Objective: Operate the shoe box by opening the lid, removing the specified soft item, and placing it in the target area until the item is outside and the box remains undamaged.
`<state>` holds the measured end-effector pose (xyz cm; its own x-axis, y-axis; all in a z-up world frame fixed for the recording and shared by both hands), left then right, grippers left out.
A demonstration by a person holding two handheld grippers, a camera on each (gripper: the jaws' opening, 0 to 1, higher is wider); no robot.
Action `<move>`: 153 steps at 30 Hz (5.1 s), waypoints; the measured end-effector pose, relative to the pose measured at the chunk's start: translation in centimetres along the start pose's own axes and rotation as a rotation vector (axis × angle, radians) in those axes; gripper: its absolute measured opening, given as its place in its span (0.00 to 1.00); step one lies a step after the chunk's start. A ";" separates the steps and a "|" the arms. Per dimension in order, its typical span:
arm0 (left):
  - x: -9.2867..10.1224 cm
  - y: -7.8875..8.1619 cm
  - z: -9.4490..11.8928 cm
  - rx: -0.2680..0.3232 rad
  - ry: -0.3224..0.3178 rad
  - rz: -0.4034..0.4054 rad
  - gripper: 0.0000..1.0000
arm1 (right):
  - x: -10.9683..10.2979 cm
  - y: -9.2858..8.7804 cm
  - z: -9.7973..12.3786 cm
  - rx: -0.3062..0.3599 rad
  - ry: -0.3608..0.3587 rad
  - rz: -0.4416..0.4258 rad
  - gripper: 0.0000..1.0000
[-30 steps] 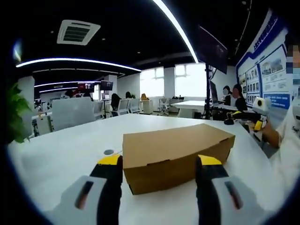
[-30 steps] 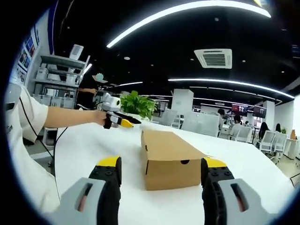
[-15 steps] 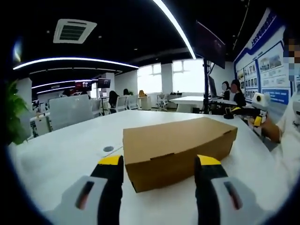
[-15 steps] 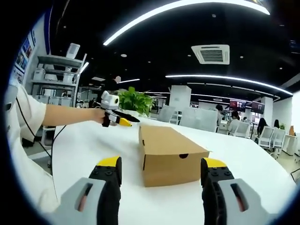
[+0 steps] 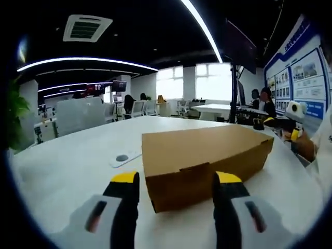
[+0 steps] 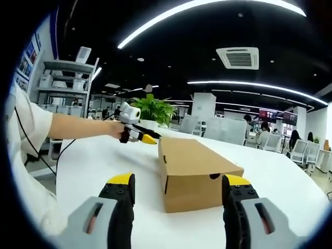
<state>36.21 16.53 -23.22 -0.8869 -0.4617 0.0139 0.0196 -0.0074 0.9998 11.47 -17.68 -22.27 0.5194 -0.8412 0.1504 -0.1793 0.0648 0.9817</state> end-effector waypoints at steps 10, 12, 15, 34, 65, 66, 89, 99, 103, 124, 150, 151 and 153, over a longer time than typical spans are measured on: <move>0.4 -0.1 -0.5 -0.004 0.028 0.002 0.53 | 0.6 -1.1 -0.1 -0.028 -0.023 -0.008 0.68; 0.1 0.0 -0.5 -0.006 0.026 0.000 0.53 | 1.0 -1.5 -0.2 -0.044 -0.071 -0.050 0.66; 0.1 0.2 -0.6 -0.029 0.028 -0.007 0.53 | 1.7 -1.5 -0.9 -0.011 -0.129 -0.113 0.73; 0.1 0.1 -0.5 -0.027 0.033 -0.005 0.53 | 0.7 -2.3 -3.9 -0.042 -0.127 -0.062 0.76; 0.9 -0.1 -0.3 -0.002 0.060 0.014 0.52 | 2.3 -3.6 -5.1 -0.058 -0.094 -0.029 0.70; 1.0 -0.1 -0.3 0.000 0.063 0.015 0.51 | 2.4 -3.6 -5.1 -0.059 -0.082 -0.026 0.69; 3.2 -0.3 0.4 0.032 0.151 0.024 0.51 | 3.6 -3.8 -4.6 -0.052 -0.044 -0.044 0.67; 4.4 -0.3 1.1 0.033 0.200 0.024 0.51 | 4.3 -3.9 -4.4 -0.038 -0.006 -0.043 0.67; 4.7 -0.3 1.2 0.045 0.215 0.024 0.51 | 4.5 -3.4 -4.4 -0.066 0.010 -0.045 0.67; 7.3 -0.1 2.1 -0.021 0.258 -0.070 0.45 | 6.0 -3.6 -4.7 -0.087 0.098 -0.034 0.67; 8.6 -0.1 3.1 -0.018 0.285 -0.085 0.37 | 9.2 -4.0 -5.3 -0.086 0.228 -0.043 0.66; 9.1 -0.1 3.2 -0.021 0.291 -0.090 0.36 | 9.4 -4.0 -5.3 -0.090 0.240 -0.039 0.66; 9.5 -0.2 3.2 -0.019 0.300 -0.090 0.36 | 9.8 -3.9 -5.5 -0.106 0.272 -0.026 0.66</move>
<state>26.33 14.96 -23.21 -0.7097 -0.6995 -0.0831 -0.0417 -0.0760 0.9962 21.84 -23.25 -23.94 0.7300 -0.6696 0.1366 -0.0817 0.1129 0.9902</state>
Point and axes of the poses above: the point that each gripper's makers call its tool centre point, and the gripper's own axes: z roughly backward along the fingers, x roughly to its right, y roughly out of its top, the point moved 10 cm from there along z, roughly backward along the fingers, and after that the axes turned 12 degrees about x, right-handed, at the moved point
